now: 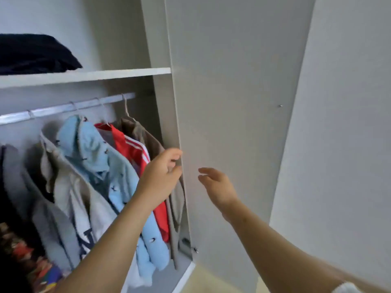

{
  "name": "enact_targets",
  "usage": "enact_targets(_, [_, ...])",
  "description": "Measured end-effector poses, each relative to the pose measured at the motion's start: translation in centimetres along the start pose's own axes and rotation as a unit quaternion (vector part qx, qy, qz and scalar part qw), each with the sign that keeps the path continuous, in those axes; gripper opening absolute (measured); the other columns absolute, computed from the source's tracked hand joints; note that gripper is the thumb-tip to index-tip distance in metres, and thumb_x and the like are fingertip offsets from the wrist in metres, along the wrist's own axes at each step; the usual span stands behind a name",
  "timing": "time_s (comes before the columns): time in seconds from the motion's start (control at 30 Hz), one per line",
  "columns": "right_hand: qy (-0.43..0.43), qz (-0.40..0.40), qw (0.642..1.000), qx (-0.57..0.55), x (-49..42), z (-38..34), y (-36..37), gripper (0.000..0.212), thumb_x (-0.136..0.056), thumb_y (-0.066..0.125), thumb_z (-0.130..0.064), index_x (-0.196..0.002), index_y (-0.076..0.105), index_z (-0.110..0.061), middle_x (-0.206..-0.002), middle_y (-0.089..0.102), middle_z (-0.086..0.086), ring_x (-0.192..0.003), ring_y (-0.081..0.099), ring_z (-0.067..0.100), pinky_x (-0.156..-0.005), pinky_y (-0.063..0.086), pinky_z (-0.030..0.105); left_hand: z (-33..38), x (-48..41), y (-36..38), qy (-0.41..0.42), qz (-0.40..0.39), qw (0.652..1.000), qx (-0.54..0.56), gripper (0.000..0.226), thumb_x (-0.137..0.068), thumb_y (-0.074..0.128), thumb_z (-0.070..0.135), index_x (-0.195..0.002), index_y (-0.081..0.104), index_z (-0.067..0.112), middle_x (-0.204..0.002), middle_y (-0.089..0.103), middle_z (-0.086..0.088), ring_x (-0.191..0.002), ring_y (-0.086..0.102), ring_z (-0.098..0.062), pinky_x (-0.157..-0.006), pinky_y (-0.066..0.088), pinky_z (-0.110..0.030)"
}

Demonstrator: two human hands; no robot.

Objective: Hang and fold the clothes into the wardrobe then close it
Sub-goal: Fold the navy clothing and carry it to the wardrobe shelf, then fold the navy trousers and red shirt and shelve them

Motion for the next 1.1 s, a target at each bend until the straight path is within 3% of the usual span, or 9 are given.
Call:
enact_targets(0.07, [0.048, 0.066, 0.997, -0.015, 3.6, 3.2, -5.2, 0.028, -0.09, 0.053, -0.015, -0.117, 0.062, -0.015, -0.098, 0.062, 0.0, -0.091, 0.055, 0.013, -0.081, 0.04, 0.021, 1.7, 1.9, 5.9, -0.021, -0.076, 0.995, 0.056, 0.033, -0.086, 0.052, -0.002, -0.097, 0.057, 0.029, -0.101, 0.064, 0.002, -0.089, 0.06, -0.006, -0.082, 0.041, -0.015])
enact_targets(0.13, [0.094, 0.137, 0.986, -0.03, 7.7, 6.3, -10.4, 0.023, -0.089, 0.054, -0.016, -0.109, 0.065, -0.017, -0.088, 0.061, -0.005, -0.085, 0.056, 0.014, -0.082, 0.044, 0.027, 4.2, 4.6, 11.6, -0.035, -0.154, 0.983, 0.098, 0.033, -0.087, 0.052, 0.0, -0.09, 0.056, 0.033, -0.102, 0.066, -0.003, -0.09, 0.061, -0.012, -0.084, 0.045, -0.024])
enact_targets(0.27, [0.154, 0.25, 0.954, -0.057, 17.7, 11.3, -20.5, 0.018, -0.087, 0.05, -0.011, -0.097, 0.065, -0.017, -0.075, 0.06, -0.008, -0.072, 0.055, 0.012, -0.069, 0.044, 0.023, 11.8, 11.4, 21.5, -0.014, -0.29, 0.945, 0.149, 0.028, -0.089, 0.054, 0.015, -0.088, 0.057, 0.043, -0.098, 0.065, 0.013, -0.093, 0.063, -0.01, -0.078, 0.047, -0.027])
enact_targets(0.37, [0.188, 0.346, 0.918, -0.056, 28.1, 14.6, -28.6, 0.02, -0.086, 0.049, -0.013, -0.077, 0.061, -0.026, -0.075, 0.062, -0.008, -0.073, 0.057, 0.014, -0.063, 0.043, 0.022, 19.4, 19.3, 28.8, -0.007, -0.378, 0.908, 0.181, 0.025, -0.089, 0.053, 0.015, -0.09, 0.057, 0.039, -0.098, 0.064, 0.012, -0.09, 0.063, -0.006, -0.076, 0.047, -0.025])
enact_targets(0.47, [0.228, 0.422, 0.876, -0.056, 38.8, 17.6, -35.8, 0.02, -0.086, 0.052, -0.015, -0.071, 0.059, -0.025, -0.077, 0.063, -0.004, -0.072, 0.056, 0.015, -0.055, 0.038, 0.021, 26.5, 27.8, 35.2, -0.029, -0.442, 0.867, 0.229, 0.021, -0.091, 0.051, 0.008, -0.094, 0.058, 0.028, -0.091, 0.064, 0.005, -0.082, 0.062, -0.01, -0.074, 0.046, -0.028])
enact_targets(0.63, [0.288, 0.533, 0.793, -0.073, 55.3, 20.8, -44.0, 0.019, -0.085, 0.051, -0.012, -0.074, 0.061, -0.025, -0.079, 0.064, -0.002, -0.066, 0.054, 0.013, -0.054, 0.038, 0.021, 36.4, 40.8, 43.4, -0.049, -0.541, 0.802, 0.247, 0.017, -0.093, 0.047, 0.002, -0.102, 0.055, 0.013, -0.086, 0.058, -0.001, -0.07, 0.056, -0.01, -0.06, 0.039, -0.023])
enact_targets(0.8, [0.341, 0.604, 0.712, -0.108, 67.3, 23.6, -49.0, 0.017, -0.087, 0.051, -0.017, -0.077, 0.061, -0.026, -0.078, 0.065, -0.004, -0.069, 0.056, 0.012, -0.062, 0.043, 0.025, 43.0, 50.5, 49.3, -0.057, -0.652, 0.725, 0.216, 0.016, -0.093, 0.047, 0.006, -0.099, 0.057, 0.017, -0.094, 0.06, -0.002, -0.074, 0.058, -0.01, -0.063, 0.041, -0.024])
enact_targets(0.97, [0.365, 0.658, 0.646, -0.128, 75.4, 27.5, -53.2, 0.011, -0.088, 0.051, -0.015, -0.088, 0.061, -0.019, -0.079, 0.06, 0.0, -0.069, 0.055, 0.015, -0.061, 0.038, 0.026, 47.5, 57.7, 56.0, -0.064, -0.713, 0.677, 0.172, 0.018, -0.092, 0.049, 0.009, -0.09, 0.057, 0.024, -0.091, 0.062, 0.002, -0.073, 0.06, -0.009, -0.065, 0.042, -0.025])
enact_targets(1.1, [0.384, 0.689, 0.6, -0.133, 79.9, 30.2, -58.8, 0.015, -0.089, 0.052, -0.017, -0.102, 0.057, -0.016, -0.096, 0.059, 0.003, -0.087, 0.059, 0.025, -0.07, 0.04, 0.029, 51.9, 62.5, 62.4, -0.048, -0.737, 0.657, 0.151, 0.016, -0.091, 0.05, 0.011, -0.088, 0.058, 0.025, -0.091, 0.064, 0.001, -0.076, 0.061, -0.011, -0.061, 0.043, -0.024])
Point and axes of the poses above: each hand's wrist, its own x-axis away from the middle knuckle, its own y-axis out of the palm, z = x × y, the point moved 1 cm from there along -x, towards the middle knuckle
